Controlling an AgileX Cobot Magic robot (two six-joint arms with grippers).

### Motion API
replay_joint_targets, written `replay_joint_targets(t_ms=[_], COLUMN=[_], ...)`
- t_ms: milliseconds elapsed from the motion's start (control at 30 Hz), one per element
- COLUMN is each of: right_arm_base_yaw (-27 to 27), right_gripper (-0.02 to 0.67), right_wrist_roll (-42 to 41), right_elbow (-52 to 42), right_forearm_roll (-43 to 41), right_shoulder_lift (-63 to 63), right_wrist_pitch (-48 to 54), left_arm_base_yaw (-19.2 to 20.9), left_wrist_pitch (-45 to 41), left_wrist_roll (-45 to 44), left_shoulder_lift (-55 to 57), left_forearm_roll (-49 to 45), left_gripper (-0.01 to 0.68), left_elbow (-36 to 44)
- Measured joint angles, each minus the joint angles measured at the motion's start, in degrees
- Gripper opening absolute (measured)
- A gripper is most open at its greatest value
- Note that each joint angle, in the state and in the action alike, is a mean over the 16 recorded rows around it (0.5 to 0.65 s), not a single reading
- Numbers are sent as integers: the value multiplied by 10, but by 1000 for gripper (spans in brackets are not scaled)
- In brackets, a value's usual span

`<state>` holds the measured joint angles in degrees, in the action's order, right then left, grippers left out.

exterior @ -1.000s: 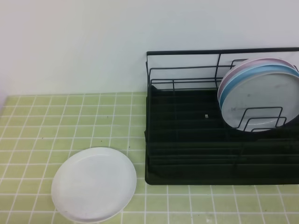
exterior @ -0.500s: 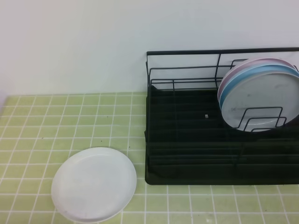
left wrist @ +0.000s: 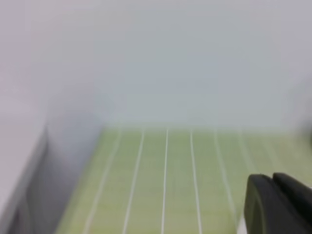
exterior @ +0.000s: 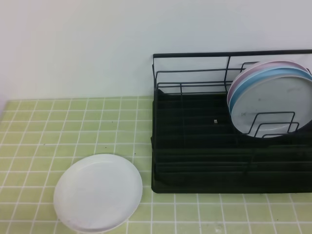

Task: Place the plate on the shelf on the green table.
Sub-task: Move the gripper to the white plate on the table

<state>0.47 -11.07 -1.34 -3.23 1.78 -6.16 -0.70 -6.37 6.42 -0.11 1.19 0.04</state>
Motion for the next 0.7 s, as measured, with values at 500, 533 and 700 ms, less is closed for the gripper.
replay_joint_targets(t_ms=[500, 533, 700], right_arm_base_yaw=[0, 0, 0], right_gripper=[-3, -3, -3], right_wrist_roll=[1, 0, -7], right_elbow=[0, 1, 19], right_forearm_roll=[9, 12, 39], right_shoulder_lift=[0, 0, -1], right_wrist_pitch=[-193, -194, -174], left_arm_base_yaw=[0, 0, 0], left_wrist_pitch=[279, 290, 322], left_wrist_roll=[0, 0, 3], left_shoulder_lift=[0, 0, 0], left_forearm_roll=[-4, -1, 9], left_gripper=[-4, -4, -4], left_elbow=[0, 0, -5])
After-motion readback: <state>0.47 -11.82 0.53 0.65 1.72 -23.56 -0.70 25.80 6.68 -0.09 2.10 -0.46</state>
